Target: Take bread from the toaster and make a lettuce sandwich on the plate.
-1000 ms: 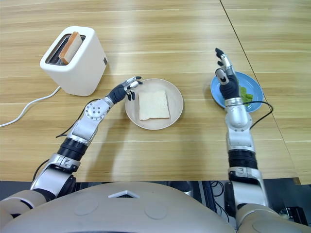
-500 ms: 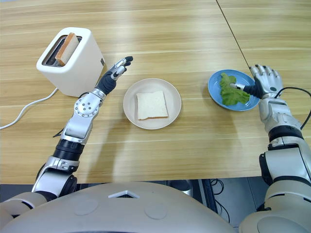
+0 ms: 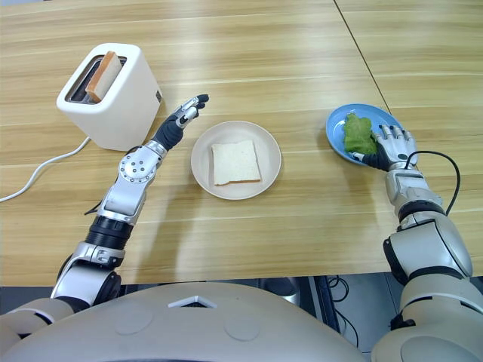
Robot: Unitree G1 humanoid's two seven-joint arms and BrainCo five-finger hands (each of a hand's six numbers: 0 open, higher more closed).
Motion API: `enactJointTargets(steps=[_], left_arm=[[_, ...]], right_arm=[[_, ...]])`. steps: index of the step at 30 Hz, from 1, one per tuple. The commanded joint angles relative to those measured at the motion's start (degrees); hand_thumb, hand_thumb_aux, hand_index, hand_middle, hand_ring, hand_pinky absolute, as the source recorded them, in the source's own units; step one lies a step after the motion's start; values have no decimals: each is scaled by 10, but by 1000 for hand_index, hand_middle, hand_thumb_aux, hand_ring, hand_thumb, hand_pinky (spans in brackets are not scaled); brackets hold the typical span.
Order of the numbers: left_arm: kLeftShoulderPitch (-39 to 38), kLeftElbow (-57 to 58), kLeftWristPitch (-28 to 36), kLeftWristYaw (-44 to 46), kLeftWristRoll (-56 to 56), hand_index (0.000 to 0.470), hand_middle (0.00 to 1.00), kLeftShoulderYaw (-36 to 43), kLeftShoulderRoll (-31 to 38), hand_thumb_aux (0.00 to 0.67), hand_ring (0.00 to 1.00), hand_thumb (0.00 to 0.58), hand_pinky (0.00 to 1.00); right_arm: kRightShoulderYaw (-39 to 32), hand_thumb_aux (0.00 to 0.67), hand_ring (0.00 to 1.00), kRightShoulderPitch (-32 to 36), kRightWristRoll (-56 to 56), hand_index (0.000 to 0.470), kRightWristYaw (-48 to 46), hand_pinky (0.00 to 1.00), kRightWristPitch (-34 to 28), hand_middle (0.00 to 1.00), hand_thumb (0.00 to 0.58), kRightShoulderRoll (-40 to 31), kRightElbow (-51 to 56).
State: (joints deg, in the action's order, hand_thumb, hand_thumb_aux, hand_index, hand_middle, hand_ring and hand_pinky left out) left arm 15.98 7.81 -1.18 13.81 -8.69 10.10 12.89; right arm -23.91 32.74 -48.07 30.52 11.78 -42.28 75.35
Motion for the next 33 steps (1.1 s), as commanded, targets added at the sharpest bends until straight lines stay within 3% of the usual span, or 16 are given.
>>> enactJointTargets(steps=[1, 12, 13, 14, 15, 16, 17, 18, 20, 24, 27, 33], left_arm=[[2, 11, 8, 3, -3, 0, 0, 1, -1, 0, 0, 0, 0], [4, 17, 7, 1, -3, 0, 0, 0, -5, 0, 0, 0, 0], [4, 18, 6, 1, -3, 0, 0, 0, -5, 0, 0, 0, 0], [4, 20, 6, 0, -2, 0, 0, -1, -6, 0, 0, 0, 0], [5, 22, 5, 0, -2, 0, 0, -2, -6, 0, 0, 0, 0], [6, 24, 4, 0, -1, 0, 0, -2, -6, 0, 0, 0, 0], [6, 25, 3, 0, 0, 0, 0, -3, -7, 0, 0, 0, 0], [7, 27, 2, 0, 0, 0, 0, -3, -7, 0, 0, 0, 0], [9, 32, 0, -2, 1, 0, 0, -5, -9, 0, 0, 0, 0], [16, 49, -5, -2, 6, 0, 0, -9, -14, 0, 0, 0, 0], [22, 65, -10, -3, 6, 0, 0, -9, -17, 0, 0, 0, 0], [32, 95, -21, -8, 5, 0, 0, -13, -23, 0, 0, 0, 0]], right_arm=[[-8, 670, 0, -1, 8, 460, 1, 0, 2, 0, 580, -5, 3], [6, 670, 0, 0, 40, 460, 26, 0, 31, 0, 580, -19, -15], [8, 670, 357, -1, 43, 460, 35, 357, 41, 357, 580, -22, -28], [9, 670, 498, -3, 44, 460, 48, 498, 52, 498, 580, -26, -50], [11, 670, 510, -6, 46, 460, 57, 510, 60, 510, 580, -30, -69], [14, 670, 596, -13, 50, 460, 63, 596, 70, 596, 580, -33, -95], [19, 670, 816, -21, 54, 460, 68, 816, 78, 816, 580, -37, -128], [26, 670, 816, -34, 57, 460, 71, 816, 82, 816, 580, -41, -170], [46, 670, 1000, -69, 64, 460, 58, 1000, 77, 1000, 580, -46, -289], [74, 670, 1000, -128, 62, 460, 4, 1000, 36, 1000, 580, -24, -525], [65, 670, 1000, -142, 48, 460, -45, 1000, 9, 1000, 580, 19, -640], [19, 670, 1000, -131, 22, 460, -104, 1000, 6, 1000, 580, 111, -676]])
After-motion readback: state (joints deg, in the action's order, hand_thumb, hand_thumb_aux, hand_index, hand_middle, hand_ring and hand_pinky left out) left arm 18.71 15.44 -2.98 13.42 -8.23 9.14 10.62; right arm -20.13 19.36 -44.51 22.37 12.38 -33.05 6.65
